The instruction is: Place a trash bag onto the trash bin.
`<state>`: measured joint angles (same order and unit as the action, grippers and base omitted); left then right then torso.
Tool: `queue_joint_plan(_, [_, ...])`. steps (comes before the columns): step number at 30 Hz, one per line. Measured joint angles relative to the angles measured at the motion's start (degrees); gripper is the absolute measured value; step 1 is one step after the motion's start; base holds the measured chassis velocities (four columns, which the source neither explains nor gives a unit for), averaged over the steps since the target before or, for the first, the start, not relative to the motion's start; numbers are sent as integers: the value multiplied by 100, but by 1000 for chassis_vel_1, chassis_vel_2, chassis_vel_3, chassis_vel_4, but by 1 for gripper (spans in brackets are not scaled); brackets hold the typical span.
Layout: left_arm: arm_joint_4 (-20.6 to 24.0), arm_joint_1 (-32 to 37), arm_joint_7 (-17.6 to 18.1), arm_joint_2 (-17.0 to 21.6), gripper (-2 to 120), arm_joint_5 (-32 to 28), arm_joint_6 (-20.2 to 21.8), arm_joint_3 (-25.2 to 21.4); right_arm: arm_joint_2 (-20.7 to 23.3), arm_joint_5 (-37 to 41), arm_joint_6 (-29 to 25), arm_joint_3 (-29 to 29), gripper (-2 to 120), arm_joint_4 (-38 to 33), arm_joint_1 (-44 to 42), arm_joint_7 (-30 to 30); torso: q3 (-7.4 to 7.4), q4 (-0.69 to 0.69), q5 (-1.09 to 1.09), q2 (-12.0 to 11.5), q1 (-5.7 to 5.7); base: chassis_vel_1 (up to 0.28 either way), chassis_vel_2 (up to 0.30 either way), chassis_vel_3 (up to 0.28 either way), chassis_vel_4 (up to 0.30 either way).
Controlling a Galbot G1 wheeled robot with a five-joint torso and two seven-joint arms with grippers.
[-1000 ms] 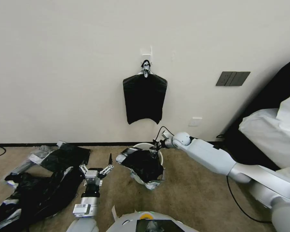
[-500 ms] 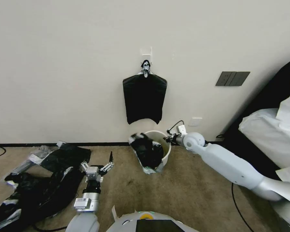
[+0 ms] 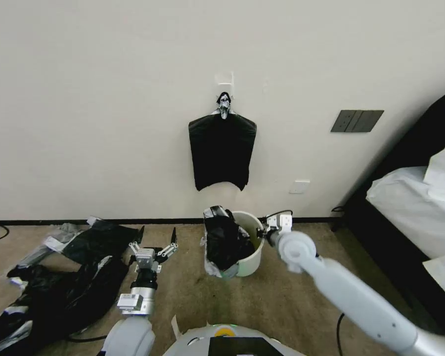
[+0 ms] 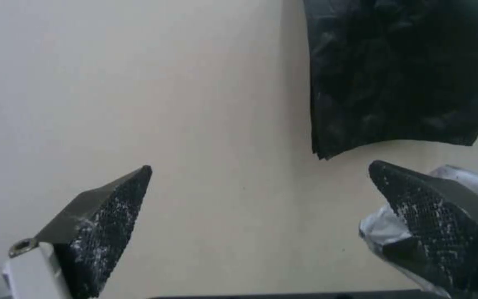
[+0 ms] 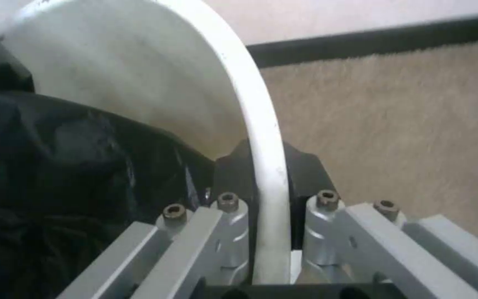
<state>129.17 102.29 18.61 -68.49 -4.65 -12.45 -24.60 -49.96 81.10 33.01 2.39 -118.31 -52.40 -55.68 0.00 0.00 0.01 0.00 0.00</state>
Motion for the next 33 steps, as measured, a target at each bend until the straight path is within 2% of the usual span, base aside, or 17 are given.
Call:
queue_joint_plan(8, [47,97,1,-16,100,-88,-6,-135,-411,-519,-272,-299,6,-343,-687,-32,0,0,-3,0,0,0,0,0,0])
queue_joint_plan(18, [71,144,7,-31,100,-122,-17,-192,-831,-1198,-446,-357,6,-206,-1273,322,0,0,-1,0,0,0,0,0,0])
queue_joint_plan(24, [94,141,8,-53,100,-118,-17,-181,-868,-1420,-475,-342,6,-57,-1440,598,0,-1,-2,0,0,0,0,0,0])
queue_joint_plan(29, [95,167,9,-93,100,-102,-18,-182,-850,-1618,-491,-346,6,101,-1541,1169,0,-1,-2,0,0,0,0,0,0])
queue_joint_plan(33, [130,225,9,-135,100,-79,-25,-173,-866,-1636,-540,-312,6,196,-1542,1275,0,-1,-2,0,0,0,0,0,0])
